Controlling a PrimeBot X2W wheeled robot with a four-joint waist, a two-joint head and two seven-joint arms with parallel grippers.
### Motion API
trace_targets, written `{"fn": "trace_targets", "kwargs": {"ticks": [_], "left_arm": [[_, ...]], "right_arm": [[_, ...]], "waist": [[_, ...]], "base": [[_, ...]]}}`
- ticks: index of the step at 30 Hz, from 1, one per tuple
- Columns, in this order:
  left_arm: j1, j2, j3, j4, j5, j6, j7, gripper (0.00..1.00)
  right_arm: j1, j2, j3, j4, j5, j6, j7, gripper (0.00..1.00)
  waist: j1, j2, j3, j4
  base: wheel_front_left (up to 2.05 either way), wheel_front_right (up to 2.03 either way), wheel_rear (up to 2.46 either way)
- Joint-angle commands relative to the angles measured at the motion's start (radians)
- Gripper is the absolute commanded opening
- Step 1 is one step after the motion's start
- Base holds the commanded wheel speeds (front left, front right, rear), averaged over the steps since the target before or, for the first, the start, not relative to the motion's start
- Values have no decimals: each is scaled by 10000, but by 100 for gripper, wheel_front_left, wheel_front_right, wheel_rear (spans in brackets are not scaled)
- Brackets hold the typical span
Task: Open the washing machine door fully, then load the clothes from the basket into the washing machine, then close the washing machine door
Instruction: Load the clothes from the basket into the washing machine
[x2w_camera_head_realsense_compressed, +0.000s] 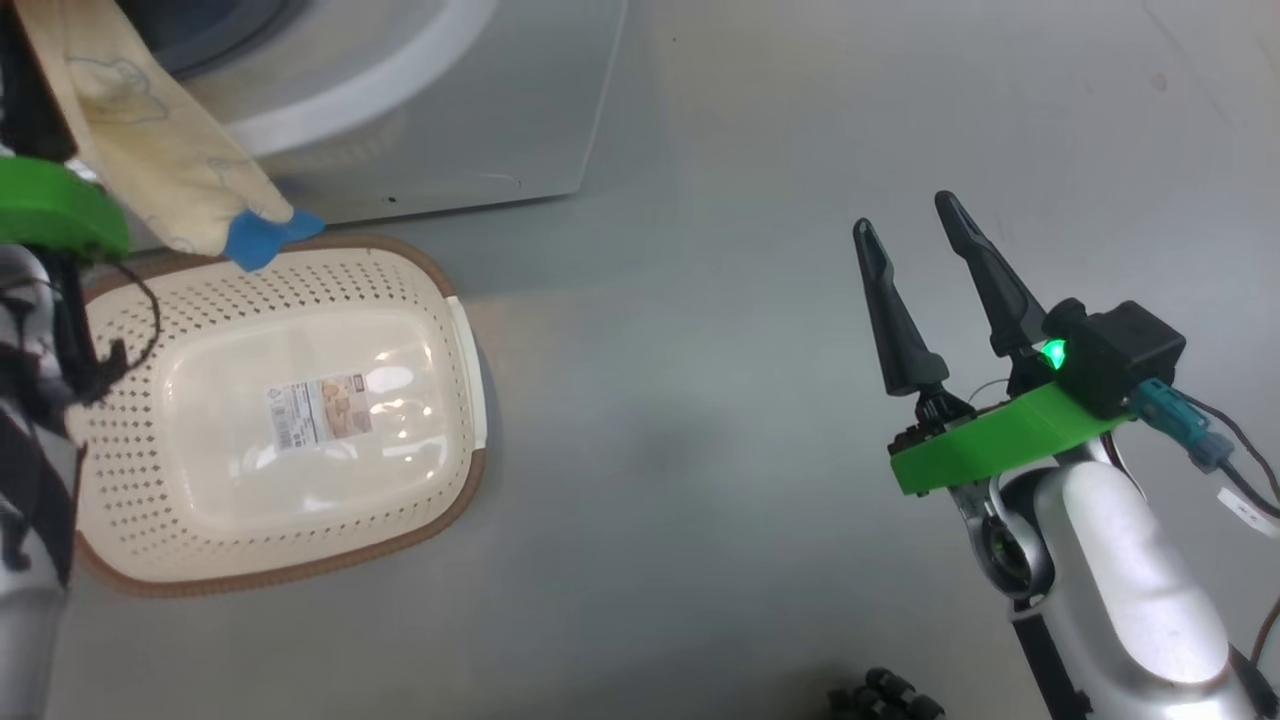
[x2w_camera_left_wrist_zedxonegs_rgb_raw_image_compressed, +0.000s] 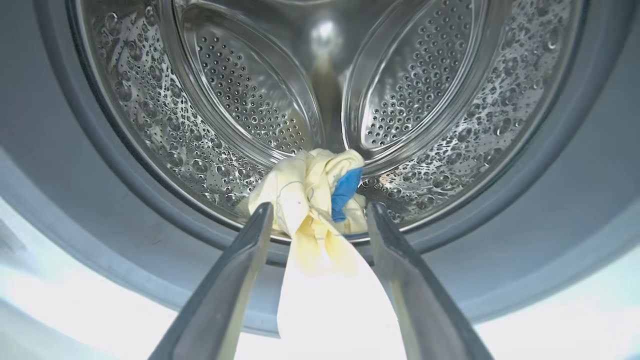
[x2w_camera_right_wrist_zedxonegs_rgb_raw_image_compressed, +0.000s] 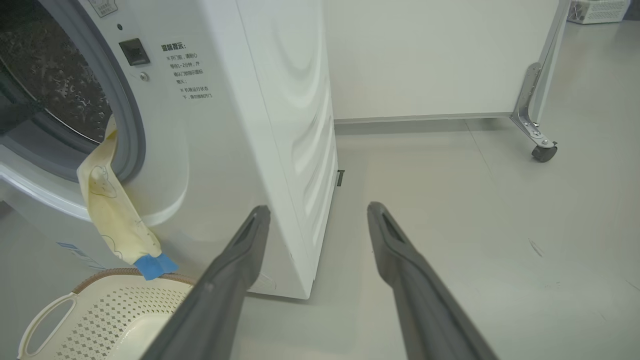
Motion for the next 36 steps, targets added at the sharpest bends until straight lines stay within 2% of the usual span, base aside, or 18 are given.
{"fn": "trace_targets", "kwargs": {"ticks": [1,8,15,21,36], "left_arm": [[471,376,232,-786,18,221,-8,100],[2877,-102,-103,-2627,77,874,144,100],[4658,-558,-565,-3719,171,1348,204,100],[5649,-805,-930,-3967,169,1490,212,100],[6660,-988,-1260,-3934,95,1730,254,100]], "right_arm": [[129,-64,53,-200,-161,16,-95,100],[298,-64,-140,22,-547,16,-95,100],[617,-64,-128,363,-845,16,-94,100],[938,-64,-148,475,-878,16,-38,100],[1741,-64,-155,257,-783,16,231,100]], "waist": [[1,-1,-320,232],[1,-1,-1041,556],[1,-1,-1852,799],[1,-1,-2408,924],[1,-1,-3392,1089]], "base": [[0,0,0],[0,0,0],[0,0,0],[0,0,0],[0,0,0]]}}
